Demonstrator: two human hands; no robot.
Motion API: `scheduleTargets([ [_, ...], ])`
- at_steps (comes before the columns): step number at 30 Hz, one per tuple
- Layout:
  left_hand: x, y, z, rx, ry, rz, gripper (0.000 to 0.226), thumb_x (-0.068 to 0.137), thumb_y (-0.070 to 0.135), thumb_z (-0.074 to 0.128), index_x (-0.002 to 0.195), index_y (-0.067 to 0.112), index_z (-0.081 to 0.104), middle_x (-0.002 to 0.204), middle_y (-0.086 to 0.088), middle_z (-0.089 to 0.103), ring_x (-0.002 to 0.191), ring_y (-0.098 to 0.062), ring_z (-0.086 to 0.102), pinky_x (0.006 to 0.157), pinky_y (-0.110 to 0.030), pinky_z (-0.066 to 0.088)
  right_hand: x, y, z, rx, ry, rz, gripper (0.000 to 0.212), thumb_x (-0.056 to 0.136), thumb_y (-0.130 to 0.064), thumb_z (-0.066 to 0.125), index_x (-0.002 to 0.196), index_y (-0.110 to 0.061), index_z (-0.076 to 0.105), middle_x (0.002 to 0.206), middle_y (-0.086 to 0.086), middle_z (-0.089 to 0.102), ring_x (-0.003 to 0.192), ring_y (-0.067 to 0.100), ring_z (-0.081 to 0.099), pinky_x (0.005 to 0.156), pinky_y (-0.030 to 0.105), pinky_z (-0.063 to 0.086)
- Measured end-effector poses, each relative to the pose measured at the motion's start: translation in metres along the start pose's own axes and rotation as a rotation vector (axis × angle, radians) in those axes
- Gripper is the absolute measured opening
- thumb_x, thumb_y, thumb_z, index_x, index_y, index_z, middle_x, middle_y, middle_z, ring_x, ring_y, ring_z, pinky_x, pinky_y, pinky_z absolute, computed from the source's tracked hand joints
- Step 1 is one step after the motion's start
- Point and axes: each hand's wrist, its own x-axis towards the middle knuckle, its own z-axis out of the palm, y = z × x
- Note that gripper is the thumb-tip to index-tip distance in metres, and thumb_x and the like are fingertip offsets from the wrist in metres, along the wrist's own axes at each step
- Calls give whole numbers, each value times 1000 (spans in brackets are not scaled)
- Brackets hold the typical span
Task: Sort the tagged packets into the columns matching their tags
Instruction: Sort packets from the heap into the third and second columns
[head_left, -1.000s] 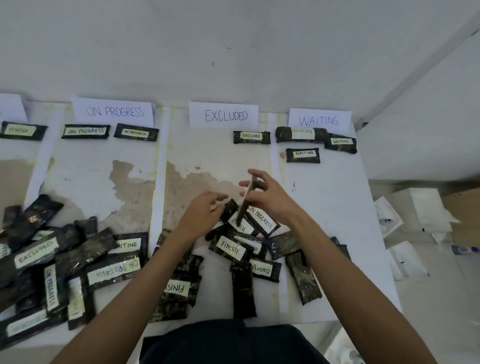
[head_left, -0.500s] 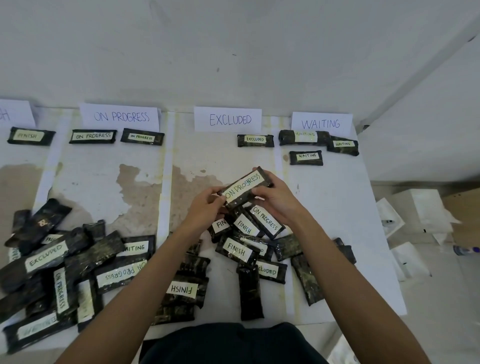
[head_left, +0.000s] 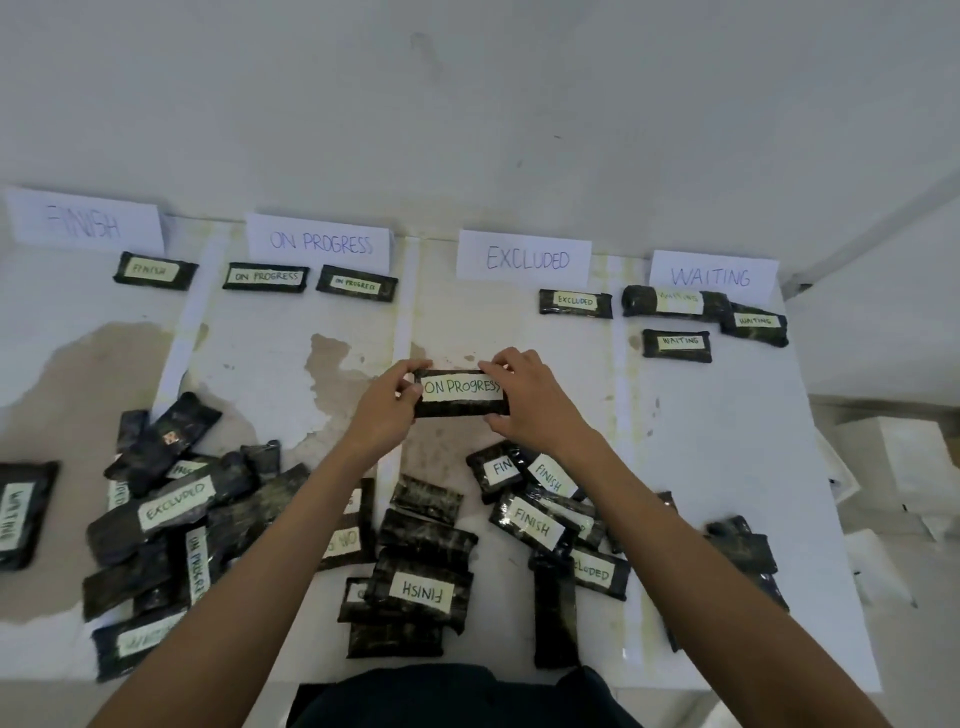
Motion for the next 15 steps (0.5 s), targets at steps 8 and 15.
scheduleTargets([
  [8,31,-34,-74,60,134,-98,36,94,19,49,130,18,51,115,-3,62,96,-17,58,68,-23,44,82,-58,30,80,-24,53,57,77,-18,71,129,-6,50,119,12,51,108,31,40,92,39,41],
  [15,99,-49,-120,279,81,-23,36,88,11,50,123,13,59,112,-16,56,94,-26,56,74,-23,42,163,-86,54,21,-51,167,56,78,-19,71,128,-6,50,124,13,42,108,29,40,92,37,43],
])
